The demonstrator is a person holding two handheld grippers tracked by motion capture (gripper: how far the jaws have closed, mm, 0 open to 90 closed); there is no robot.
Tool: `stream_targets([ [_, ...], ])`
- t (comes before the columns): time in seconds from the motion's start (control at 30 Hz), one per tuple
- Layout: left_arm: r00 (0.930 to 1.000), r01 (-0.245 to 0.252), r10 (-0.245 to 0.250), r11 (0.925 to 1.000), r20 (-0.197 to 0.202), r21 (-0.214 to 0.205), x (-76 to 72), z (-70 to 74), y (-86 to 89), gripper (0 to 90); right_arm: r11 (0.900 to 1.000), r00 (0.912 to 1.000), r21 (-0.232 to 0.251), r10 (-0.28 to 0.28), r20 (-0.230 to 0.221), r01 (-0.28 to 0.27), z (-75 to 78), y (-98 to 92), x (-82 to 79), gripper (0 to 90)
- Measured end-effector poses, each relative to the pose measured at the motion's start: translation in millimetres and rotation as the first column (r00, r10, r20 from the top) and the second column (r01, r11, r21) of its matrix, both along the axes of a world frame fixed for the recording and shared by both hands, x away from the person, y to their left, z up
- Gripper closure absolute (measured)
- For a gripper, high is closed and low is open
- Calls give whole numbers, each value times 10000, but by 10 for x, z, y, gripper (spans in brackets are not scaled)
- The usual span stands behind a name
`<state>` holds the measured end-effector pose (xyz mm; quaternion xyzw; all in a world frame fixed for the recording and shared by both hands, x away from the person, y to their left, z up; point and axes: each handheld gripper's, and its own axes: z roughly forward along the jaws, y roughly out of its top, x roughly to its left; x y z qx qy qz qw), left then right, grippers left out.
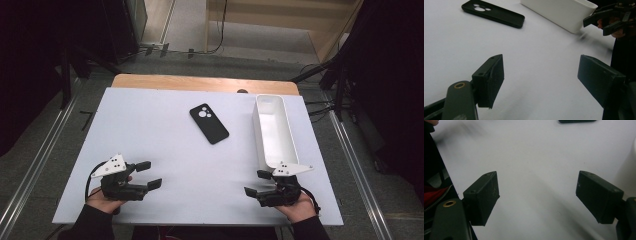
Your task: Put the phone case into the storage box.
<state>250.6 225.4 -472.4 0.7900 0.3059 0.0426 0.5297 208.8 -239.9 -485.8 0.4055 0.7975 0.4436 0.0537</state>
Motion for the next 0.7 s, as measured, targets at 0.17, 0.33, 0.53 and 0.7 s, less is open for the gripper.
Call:
stream_targets([
  [0.17,10000,-21,21,10000,-20,21,5,-6,2,211,10000,10000,73,23,-14,-23,-7,-7,3,172],
  [0.33,10000,-48,48,10000,-33,-13,-3,-6,6,211,10000,10000,58,-4,31,4,-11,0,9,172],
  [0.53,10000,1,-1,10000,-66,45,1,-7,4,211,10000,10000,84,-36,36,36,-9,-6,9,172],
  [0.7,10000,-68,68,10000,-68,14,0,-6,7,211,9999,10000,162,-10,-15,10,-6,-6,7,172],
])
